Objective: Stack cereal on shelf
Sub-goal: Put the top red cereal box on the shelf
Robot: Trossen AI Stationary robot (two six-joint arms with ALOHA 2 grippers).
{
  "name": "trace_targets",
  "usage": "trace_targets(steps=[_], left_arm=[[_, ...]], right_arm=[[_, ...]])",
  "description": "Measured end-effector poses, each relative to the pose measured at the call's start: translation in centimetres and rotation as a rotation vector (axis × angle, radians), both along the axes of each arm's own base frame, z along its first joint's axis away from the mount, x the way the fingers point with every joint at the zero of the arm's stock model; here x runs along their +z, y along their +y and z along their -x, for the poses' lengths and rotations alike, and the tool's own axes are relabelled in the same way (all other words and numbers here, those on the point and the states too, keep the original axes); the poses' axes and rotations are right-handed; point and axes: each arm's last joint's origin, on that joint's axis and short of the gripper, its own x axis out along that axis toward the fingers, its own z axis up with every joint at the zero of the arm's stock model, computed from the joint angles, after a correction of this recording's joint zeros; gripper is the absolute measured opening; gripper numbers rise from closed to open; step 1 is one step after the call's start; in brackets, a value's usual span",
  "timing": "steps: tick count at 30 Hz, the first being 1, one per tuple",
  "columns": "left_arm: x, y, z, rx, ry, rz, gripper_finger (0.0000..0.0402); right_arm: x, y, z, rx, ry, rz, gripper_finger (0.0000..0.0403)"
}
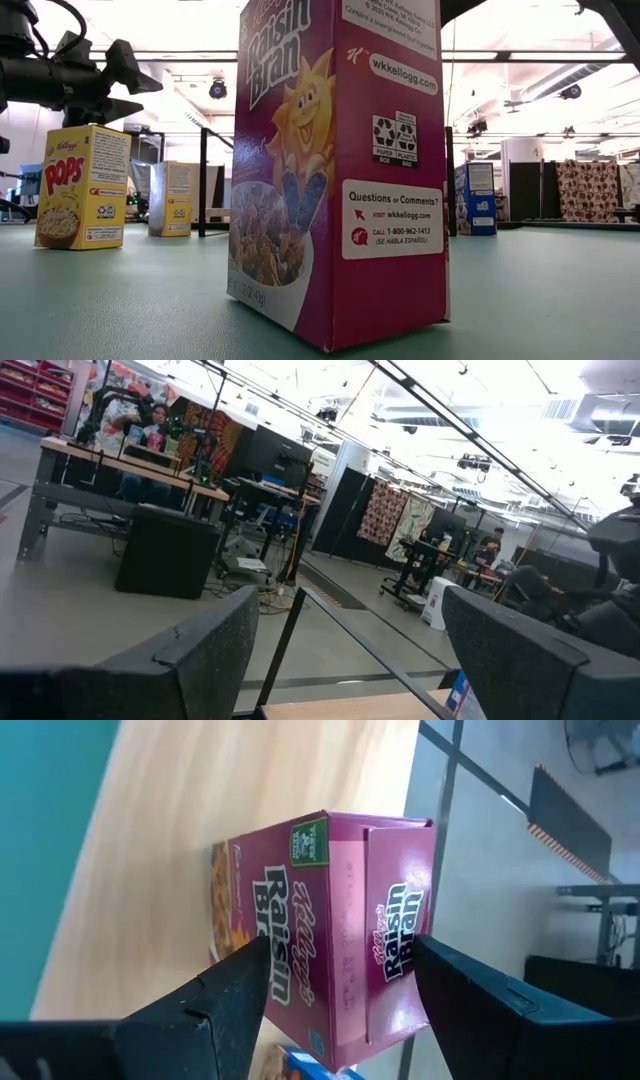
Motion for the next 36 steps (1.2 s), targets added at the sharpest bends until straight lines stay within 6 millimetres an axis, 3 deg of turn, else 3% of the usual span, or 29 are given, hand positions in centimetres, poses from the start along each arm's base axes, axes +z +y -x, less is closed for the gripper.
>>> trace_targets(steps=[8, 17, 24, 36], left_arm=[[0.0, 0.0, 0.0, 0.000, 0.000, 0.000, 0.0299], [0.0, 0.0, 0.0, 0.000, 0.000, 0.000, 0.0299], [0.0, 0.0, 0.0, 0.000, 0.001, 0.000, 0.0299], [0.0, 0.0, 0.0, 0.000, 0.000, 0.000, 0.0299]], right_arm=[[0.4, 0.9, -0.1, 0.010, 0.009, 0.023, 0.0234], [1.7, 1.2, 0.3, 0.023, -0.025, 0.042, 0.0294], [2.4, 1.0, 0.1, 0.076, -0.058, 0.106, 0.0303], [1.0, -0.7, 0.3, 0.089, -0.050, 0.033, 0.0303]])
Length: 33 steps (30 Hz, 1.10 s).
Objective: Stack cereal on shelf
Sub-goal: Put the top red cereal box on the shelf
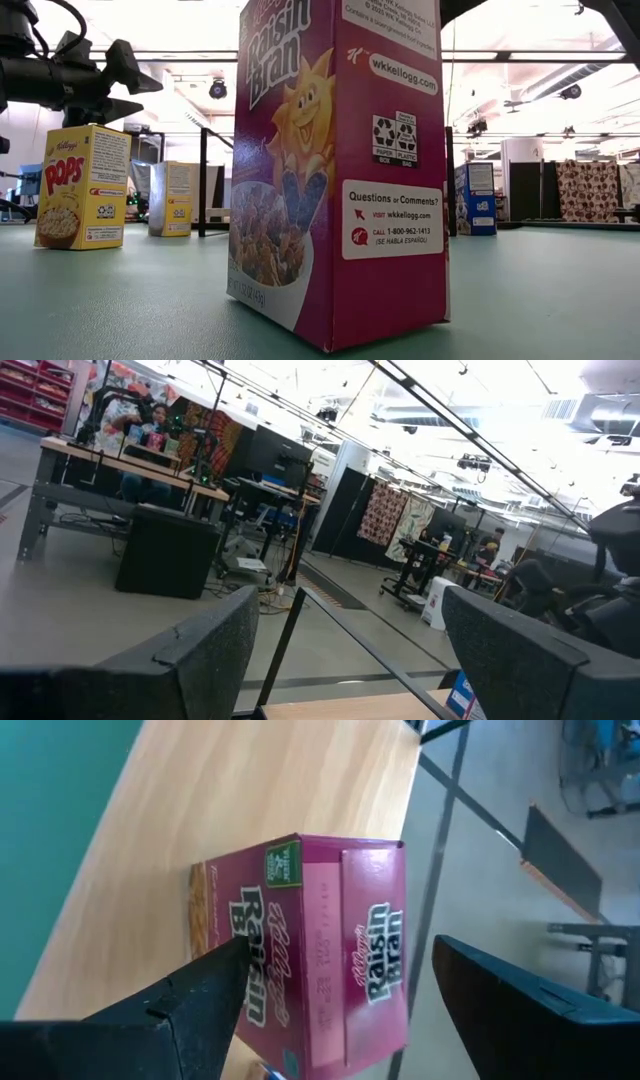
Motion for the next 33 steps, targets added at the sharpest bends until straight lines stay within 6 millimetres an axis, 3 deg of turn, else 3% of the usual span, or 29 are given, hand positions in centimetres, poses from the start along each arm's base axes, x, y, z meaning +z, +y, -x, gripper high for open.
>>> trace_targets(steps=[25, 33], left_arm=[[0.0, 0.0, 0.0, 0.000, 0.000, 0.000, 0.0299], [0.0, 0.0, 0.0, 0.000, 0.000, 0.000, 0.0299]], right_arm=[[-0.9, 0.0, 0.5, -0.024, 0.058, -0.086, 0.0300], [-1.2, -0.1, 0.3, -0.023, 0.062, -0.090, 0.0260]])
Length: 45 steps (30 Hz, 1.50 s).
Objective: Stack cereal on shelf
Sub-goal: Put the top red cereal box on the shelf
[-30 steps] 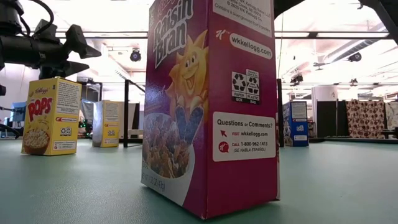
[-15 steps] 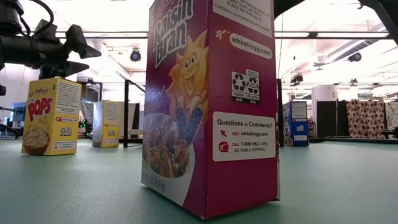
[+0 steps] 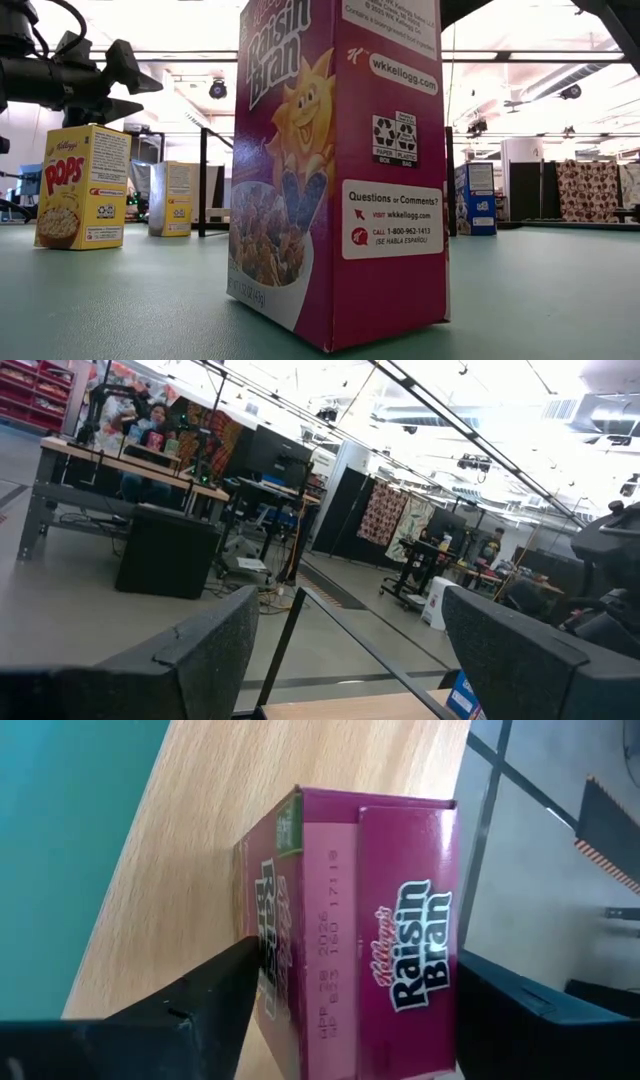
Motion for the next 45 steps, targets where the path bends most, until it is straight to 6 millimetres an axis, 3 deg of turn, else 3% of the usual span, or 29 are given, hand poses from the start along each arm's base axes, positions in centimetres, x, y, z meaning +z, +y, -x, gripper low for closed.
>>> trace_targets(steps=[10, 24, 31, 45], left_arm=[[0.0, 0.0, 0.0, 0.000, 0.000, 0.000, 0.0299], [0.0, 0.0, 0.0, 0.000, 0.000, 0.000, 0.0299], [0.0, 0.0, 0.0, 0.000, 0.000, 0.000, 0.0299], [0.0, 0.0, 0.0, -0.001, 0.000, 0.000, 0.0299]], right_arm=[[0.0, -0.5, 0.2, 0.010, 0.006, 0.015, 0.0227], [0.3, -3.1, 1.2, -0.065, -0.043, 0.038, 0.0226], [0.3, -3.5, 1.5, -0.096, -0.061, 0.009, 0.0226], [0.5, -3.7, 1.3, -0.104, -0.095, 0.021, 0.0300]])
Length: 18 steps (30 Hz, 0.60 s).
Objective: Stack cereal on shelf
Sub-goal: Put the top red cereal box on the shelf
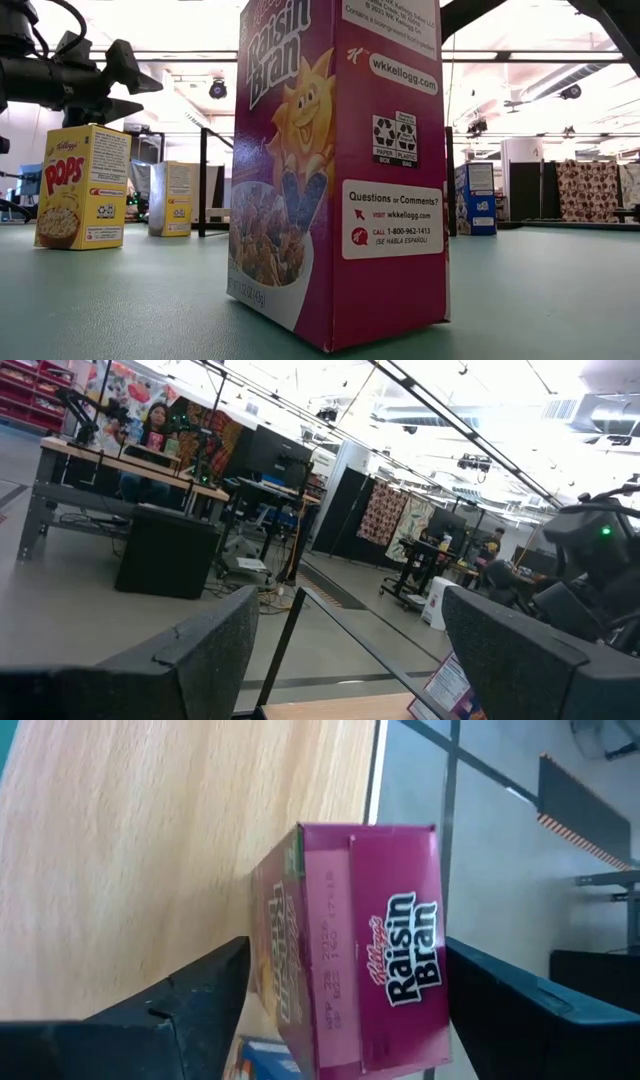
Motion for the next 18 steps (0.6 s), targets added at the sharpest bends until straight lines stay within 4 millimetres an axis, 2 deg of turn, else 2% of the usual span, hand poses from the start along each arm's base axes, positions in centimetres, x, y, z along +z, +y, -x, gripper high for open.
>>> trace_targets(steps=[18], left_arm=[[0.00, 0.00, 0.00, 0.000, 0.000, 0.000, 0.0299]], right_arm=[[0.72, -0.11, -0.03, -0.005, -0.005, 0.041, 0.0304]])
